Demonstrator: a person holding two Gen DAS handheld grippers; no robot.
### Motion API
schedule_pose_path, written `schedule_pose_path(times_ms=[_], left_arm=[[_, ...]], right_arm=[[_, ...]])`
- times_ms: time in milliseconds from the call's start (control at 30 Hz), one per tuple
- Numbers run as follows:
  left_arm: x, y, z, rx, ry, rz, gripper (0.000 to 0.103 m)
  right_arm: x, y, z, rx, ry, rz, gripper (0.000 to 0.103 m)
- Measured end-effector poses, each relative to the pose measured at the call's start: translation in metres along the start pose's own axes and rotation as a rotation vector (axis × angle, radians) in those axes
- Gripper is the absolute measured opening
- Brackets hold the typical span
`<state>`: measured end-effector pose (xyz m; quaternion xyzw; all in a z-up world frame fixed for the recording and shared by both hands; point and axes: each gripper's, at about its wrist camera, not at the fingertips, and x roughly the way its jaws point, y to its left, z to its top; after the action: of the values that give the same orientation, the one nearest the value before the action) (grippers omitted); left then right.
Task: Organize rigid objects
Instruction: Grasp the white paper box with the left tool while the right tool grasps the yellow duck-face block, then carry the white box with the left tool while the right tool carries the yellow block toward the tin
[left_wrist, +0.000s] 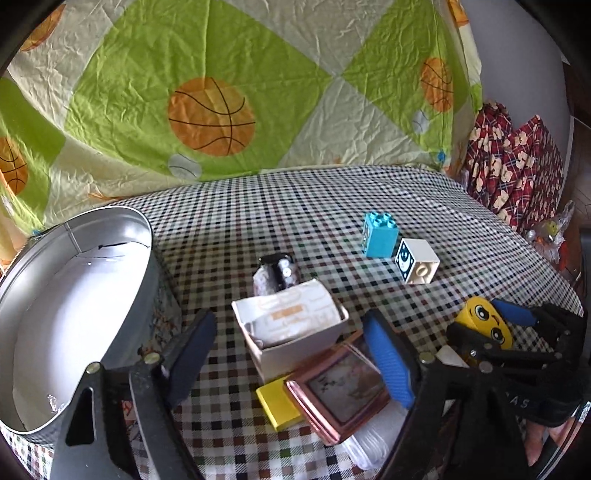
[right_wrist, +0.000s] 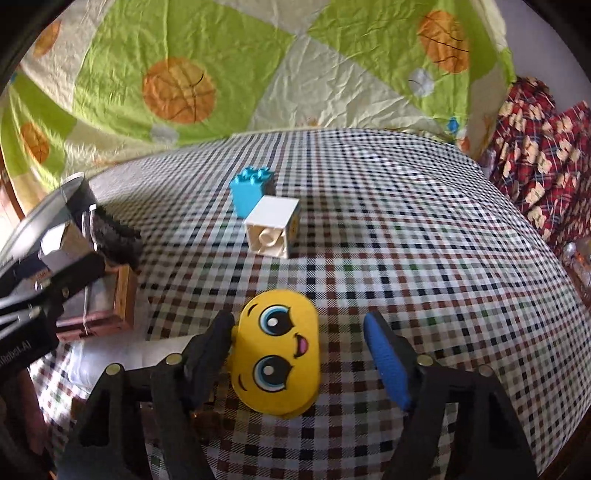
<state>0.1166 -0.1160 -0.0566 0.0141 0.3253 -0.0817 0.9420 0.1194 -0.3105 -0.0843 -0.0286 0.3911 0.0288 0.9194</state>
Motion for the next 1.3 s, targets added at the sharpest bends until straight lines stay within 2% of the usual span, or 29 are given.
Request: schedule_pose_path(times_ms=[100, 133, 200, 300, 900, 1300], left_arm=[[0.0, 0.002, 0.0, -0.007, 0.003, -0.009, 0.082], [0.0, 0.002, 0.0, -0.006, 0.002, -0.016, 0.079], [0.0, 0.002, 0.001, -0.002, -0.001, -0.031, 0.061], [0.002, 0.003, 0.001, -0.01, 0.009, -0.04, 0.051], [-0.014, 0.005, 0.0, -0.02, -0.075, -0.027, 0.049], [-0.029, 0.008, -0.002, -0.026, -0.157, -0.002, 0.049]], right_arm=[[0.003, -0.002, 0.0, 0.005, 0.02, 0.016, 0.054], [0.004, -0.002, -0.001, 0.004, 0.021, 0.019, 0.046], [0.003, 0.0, 0.0, 0.0, 0.014, 0.022, 0.045], [0.0, -0.002, 0.0, 0.012, -0.002, 0.036, 0.045], [-0.025, -0.004, 0.0, 0.016, -0.151, 0.036, 0.045], [-0.034, -0.004, -0.004, 0.009, -0.213, 0.044, 0.045]])
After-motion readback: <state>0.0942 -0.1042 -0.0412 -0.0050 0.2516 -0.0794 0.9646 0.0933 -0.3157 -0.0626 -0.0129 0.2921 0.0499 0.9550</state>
